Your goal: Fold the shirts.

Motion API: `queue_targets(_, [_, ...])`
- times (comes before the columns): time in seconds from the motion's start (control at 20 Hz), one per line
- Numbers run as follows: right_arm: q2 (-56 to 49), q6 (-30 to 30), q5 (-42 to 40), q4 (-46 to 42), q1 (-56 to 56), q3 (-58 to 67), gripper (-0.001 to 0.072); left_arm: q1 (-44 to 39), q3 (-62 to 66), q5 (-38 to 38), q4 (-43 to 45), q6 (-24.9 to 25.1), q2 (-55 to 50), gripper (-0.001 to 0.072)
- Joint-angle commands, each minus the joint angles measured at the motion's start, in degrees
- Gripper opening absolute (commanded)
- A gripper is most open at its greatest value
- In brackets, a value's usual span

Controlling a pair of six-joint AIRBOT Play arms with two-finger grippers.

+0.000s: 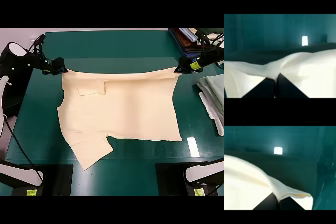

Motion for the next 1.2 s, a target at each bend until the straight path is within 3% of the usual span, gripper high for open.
queue_targets(0.0, [1.55,-0.07,1.40,-5.81,0.02,-2.40,0.0016,0.66,1.09,-9.64,4.20,1.66,-0.90,0.0024])
queue_targets(0.1, [3.58,-0.90,1.42,-5.86,0.02,-8.15,0.0016,0.55,-1.57,-11.67,6.88,1.64,-0.90,0.0024])
queue_targets(0.45, [8.04,-1.03,-4.96,-0.85,-0.09,-23.04,0.0037,0.55,-14.34,-10.16,4.20,0.44,-0.90,0.0038])
queue_targets(0.55, [8.26,-1.03,-4.70,0.52,-0.90,-22.62,0.0404,0.55,-14.38,-10.14,4.26,-1.49,-0.70,0.0575])
queue_targets(0.65, [9.38,-1.05,-1.97,0.94,-2.16,-20.98,0.0409,0.68,-14.43,-12.33,4.96,-2.86,1.60,0.0498])
queue_targets(0.8, [15.39,-1.11,-0.74,1.07,-3.48,-22.32,0.0408,0.20,-17.90,-13.73,14.82,-3.61,10.36,0.0498])
queue_targets(0.9, [20.33,-1.86,0.11,1.16,-3.91,-25.24,0.0409,0.20,-26.56,-13.40,17.51,-4.15,18.73,0.0499])
queue_targets(1.15, [29.77,-3.50,-2.21,2.10,-3.91,-32.28,0.0408,0.20,-53.27,-12.11,15.04,-5.95,35.87,0.0499])
